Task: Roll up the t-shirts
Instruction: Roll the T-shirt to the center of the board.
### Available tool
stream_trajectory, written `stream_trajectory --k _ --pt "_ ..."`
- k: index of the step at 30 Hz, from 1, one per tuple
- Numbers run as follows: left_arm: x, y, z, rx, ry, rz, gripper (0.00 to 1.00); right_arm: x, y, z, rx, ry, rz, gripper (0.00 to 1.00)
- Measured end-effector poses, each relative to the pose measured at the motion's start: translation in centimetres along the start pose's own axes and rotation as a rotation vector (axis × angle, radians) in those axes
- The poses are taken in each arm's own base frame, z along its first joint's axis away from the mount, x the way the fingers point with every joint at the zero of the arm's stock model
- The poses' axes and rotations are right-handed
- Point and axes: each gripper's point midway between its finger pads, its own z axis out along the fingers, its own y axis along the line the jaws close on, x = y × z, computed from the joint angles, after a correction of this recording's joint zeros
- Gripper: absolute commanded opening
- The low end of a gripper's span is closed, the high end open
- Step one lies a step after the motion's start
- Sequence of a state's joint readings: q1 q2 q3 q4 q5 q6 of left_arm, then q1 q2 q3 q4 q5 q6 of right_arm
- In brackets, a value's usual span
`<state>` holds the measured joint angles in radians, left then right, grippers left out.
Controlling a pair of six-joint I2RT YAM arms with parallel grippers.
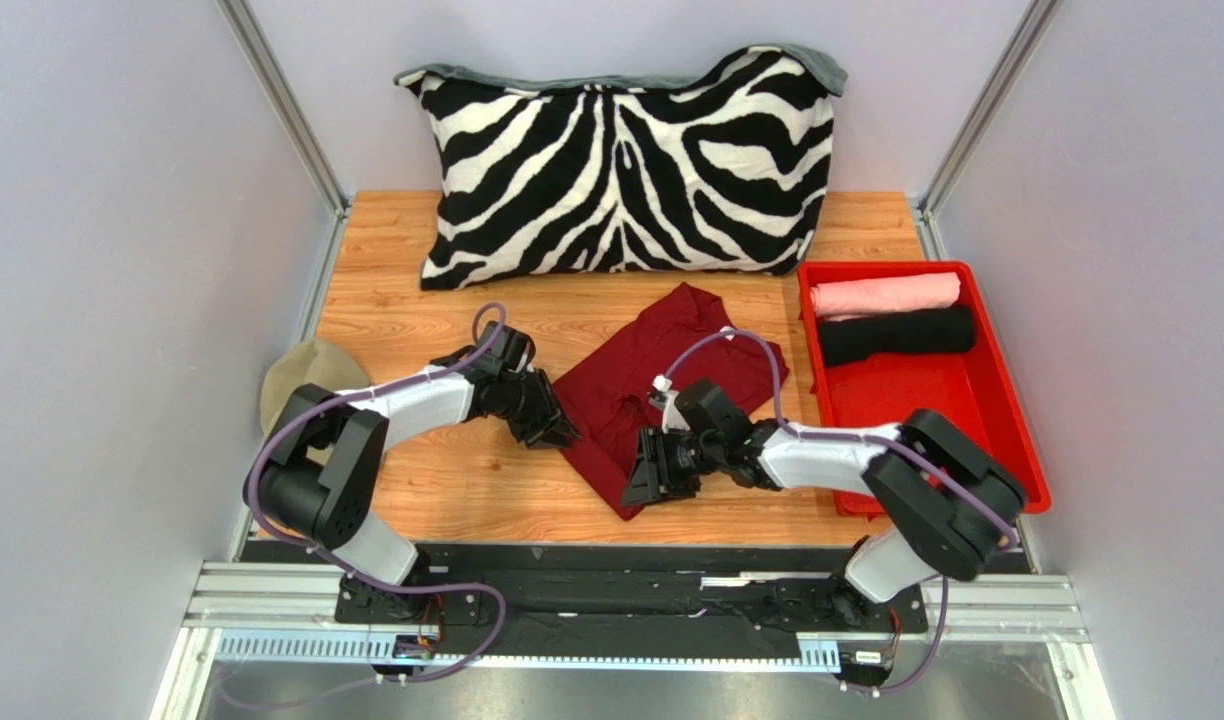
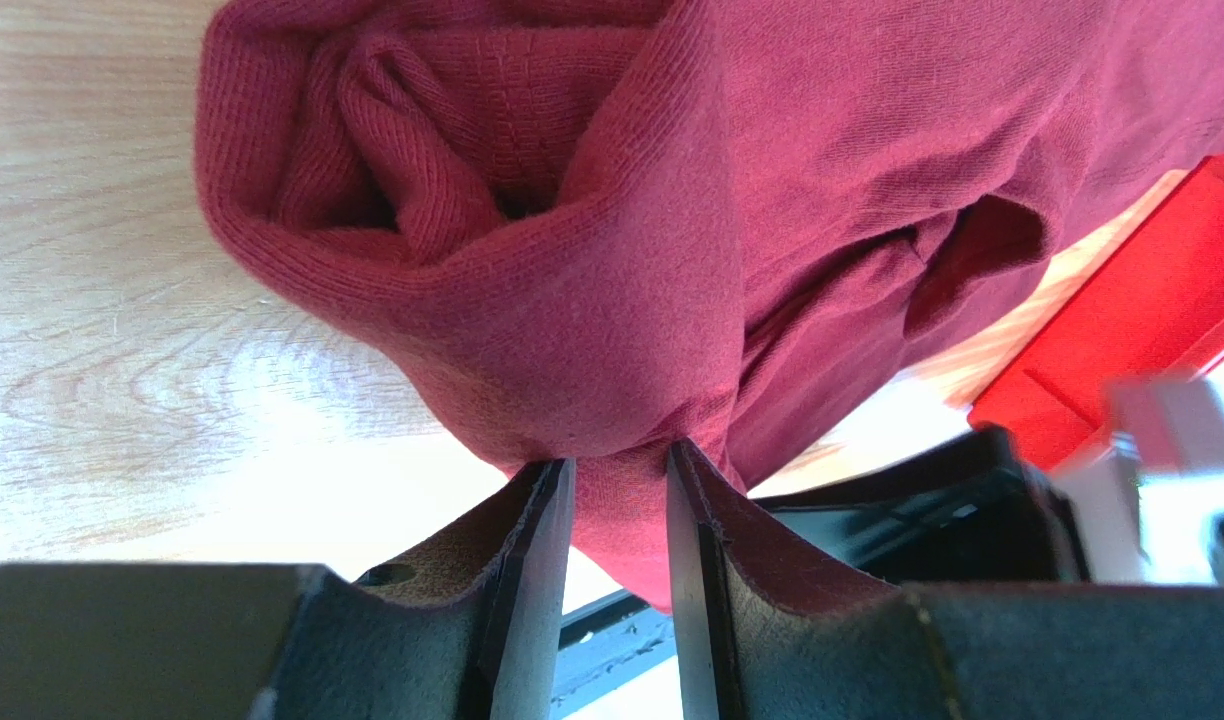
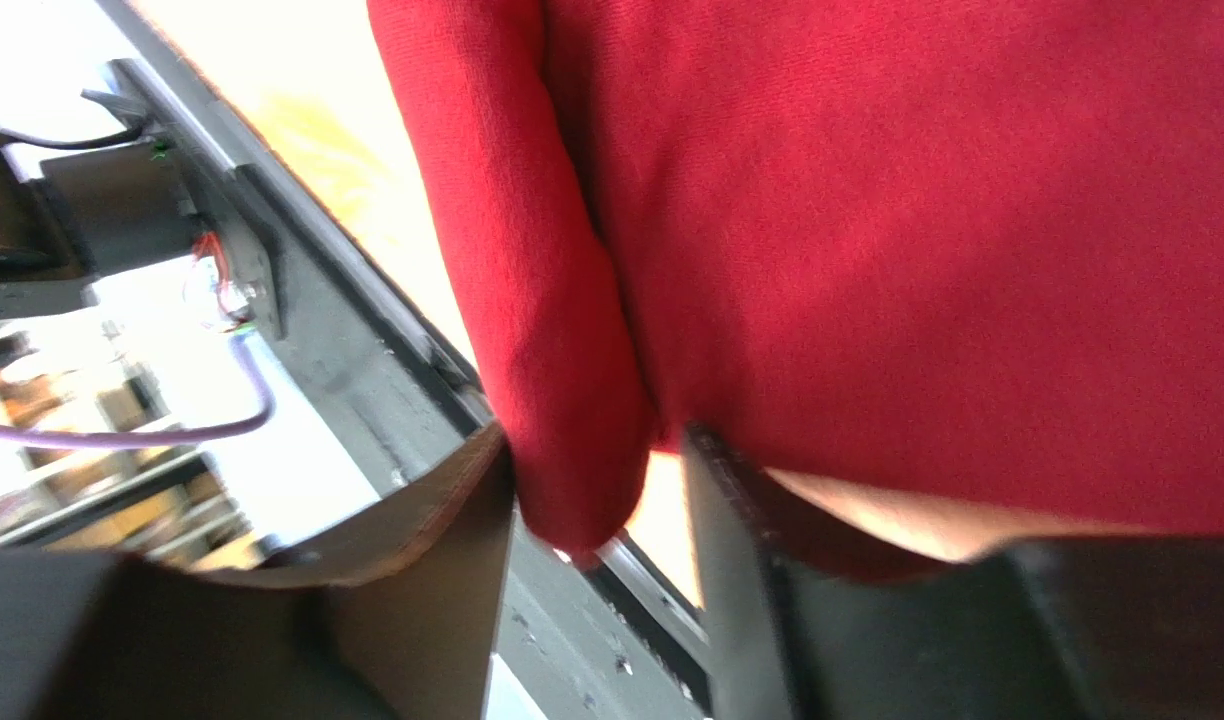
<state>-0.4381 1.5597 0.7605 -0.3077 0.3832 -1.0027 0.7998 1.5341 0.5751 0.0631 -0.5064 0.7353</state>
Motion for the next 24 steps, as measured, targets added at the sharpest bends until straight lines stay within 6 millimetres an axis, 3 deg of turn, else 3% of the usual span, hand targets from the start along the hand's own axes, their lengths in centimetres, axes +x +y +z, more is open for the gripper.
stream_trajectory --k 5,9,12,18,21,24 --pt "0.1 0.0 0.1 -0.002 0.009 -0.011 0.38 0.0 0.5 -2.6 0.183 -0.121 -0.15 0.67" --pt "0.2 0.0 0.2 -0.001 0.021 -0.018 0.38 -0.6 3.1 -4.4 0.312 -0.232 -0.348 0.68" --pt "0.2 -0.1 0.2 0.001 0.026 -0.022 0.38 -1.6 5.4 -4.7 0.391 -0.289 -0.492 0.7" --pt "0.3 -0.2 0.4 0.002 0.036 -0.024 0.38 -2.7 7.5 -1.0 0.603 -0.284 -0.78 0.71" --pt "0.3 -0.2 0.4 0.003 0.043 -0.025 0.38 -2.1 6.8 1.5 0.708 -0.23 -0.916 0.71" --pt "0.3 -0.2 0.4 0.003 0.044 -0.025 0.38 -1.6 5.3 2.6 0.799 -0.176 -1.015 0.7"
